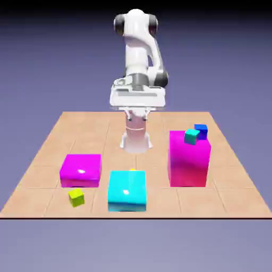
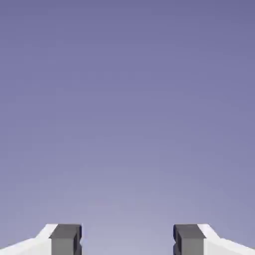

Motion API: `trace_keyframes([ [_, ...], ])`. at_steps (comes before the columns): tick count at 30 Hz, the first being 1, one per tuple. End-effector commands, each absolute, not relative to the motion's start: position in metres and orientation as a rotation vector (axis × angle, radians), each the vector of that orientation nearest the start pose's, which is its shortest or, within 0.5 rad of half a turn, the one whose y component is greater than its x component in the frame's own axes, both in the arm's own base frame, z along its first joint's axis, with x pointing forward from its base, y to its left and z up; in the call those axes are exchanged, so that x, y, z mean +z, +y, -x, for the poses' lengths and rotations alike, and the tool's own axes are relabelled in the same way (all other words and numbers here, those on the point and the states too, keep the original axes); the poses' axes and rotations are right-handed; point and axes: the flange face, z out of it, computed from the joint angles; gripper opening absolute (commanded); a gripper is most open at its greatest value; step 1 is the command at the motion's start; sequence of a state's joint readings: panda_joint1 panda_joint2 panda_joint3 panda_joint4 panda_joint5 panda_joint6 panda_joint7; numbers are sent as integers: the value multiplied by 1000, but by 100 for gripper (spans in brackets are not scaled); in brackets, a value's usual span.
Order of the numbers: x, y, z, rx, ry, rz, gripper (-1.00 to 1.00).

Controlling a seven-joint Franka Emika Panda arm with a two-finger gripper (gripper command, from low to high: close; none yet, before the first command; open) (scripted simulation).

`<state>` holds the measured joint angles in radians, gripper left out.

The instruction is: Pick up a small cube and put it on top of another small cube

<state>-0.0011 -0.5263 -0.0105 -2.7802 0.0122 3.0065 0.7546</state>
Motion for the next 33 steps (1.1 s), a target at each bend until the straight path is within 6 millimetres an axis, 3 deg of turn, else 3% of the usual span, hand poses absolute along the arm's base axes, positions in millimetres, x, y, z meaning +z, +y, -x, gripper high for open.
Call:
trace_keyframes([
  [1,445,-14,-408,-936,1080,2489,0],
  [8,392,-82,-457,-594,1492,2446,0],
  [14,335,-146,-482,-294,1826,2340,0],
  [20,269,-211,-490,7,2130,2175,0],
  [26,199,-272,-479,306,2395,1961,0],
  [28,191,-278,-477,337,2420,1937,0],
  [32,122,-269,-472,337,2420,1937,0],
  [33,122,-269,-472,337,2420,1937,-100],
])
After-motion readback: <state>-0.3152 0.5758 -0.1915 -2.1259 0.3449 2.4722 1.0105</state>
